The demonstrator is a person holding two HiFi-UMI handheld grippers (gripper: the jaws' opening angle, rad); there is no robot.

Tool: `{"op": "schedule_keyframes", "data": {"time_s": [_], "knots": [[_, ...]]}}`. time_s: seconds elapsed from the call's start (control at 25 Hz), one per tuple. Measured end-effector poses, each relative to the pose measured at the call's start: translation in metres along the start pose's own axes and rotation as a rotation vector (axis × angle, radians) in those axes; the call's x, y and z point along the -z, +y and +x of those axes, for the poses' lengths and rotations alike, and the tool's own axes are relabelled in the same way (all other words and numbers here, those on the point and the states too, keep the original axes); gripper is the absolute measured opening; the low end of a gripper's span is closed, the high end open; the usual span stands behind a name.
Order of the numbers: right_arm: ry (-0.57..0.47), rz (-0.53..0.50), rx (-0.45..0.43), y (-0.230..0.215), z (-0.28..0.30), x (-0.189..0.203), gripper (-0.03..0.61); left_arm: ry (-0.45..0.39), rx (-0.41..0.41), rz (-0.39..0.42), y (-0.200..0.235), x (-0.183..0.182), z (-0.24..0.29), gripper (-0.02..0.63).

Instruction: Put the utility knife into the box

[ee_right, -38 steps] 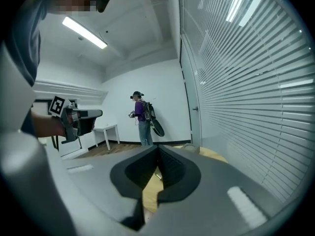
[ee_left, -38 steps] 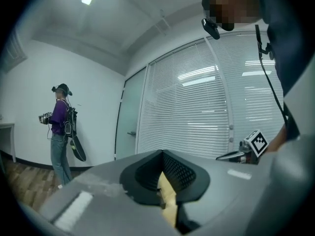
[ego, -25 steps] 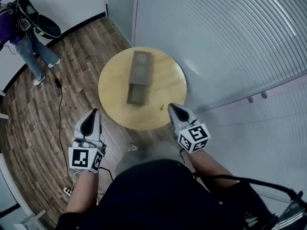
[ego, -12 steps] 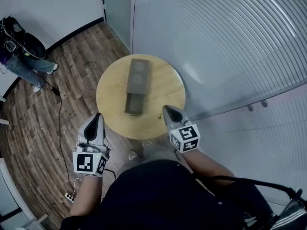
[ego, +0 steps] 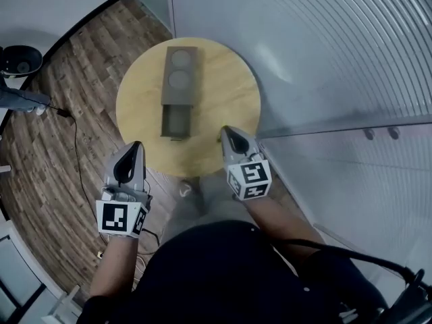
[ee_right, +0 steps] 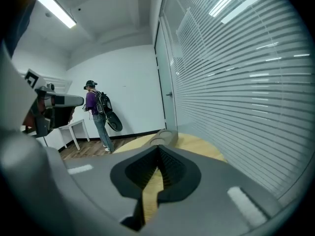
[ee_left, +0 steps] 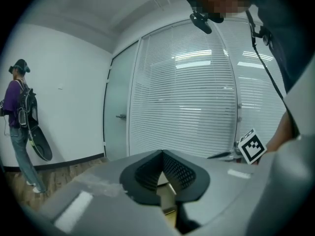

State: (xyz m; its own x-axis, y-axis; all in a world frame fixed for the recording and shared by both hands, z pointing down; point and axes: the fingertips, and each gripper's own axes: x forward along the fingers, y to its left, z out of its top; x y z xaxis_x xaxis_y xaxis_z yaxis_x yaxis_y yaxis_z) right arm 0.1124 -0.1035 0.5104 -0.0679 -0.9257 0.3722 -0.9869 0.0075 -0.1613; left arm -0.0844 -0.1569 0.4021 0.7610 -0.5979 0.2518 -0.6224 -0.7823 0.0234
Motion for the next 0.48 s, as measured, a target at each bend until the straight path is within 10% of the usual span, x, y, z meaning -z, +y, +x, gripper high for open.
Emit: {"op": "schedule_keyframes", "data": {"time_s": [0.48], "knots": [[0.158,0.046,0.099,-0.045,0.034,0.103,0.073,0.071,0.052,0.078,-0.011,0.044,0.053,0.003]]}}
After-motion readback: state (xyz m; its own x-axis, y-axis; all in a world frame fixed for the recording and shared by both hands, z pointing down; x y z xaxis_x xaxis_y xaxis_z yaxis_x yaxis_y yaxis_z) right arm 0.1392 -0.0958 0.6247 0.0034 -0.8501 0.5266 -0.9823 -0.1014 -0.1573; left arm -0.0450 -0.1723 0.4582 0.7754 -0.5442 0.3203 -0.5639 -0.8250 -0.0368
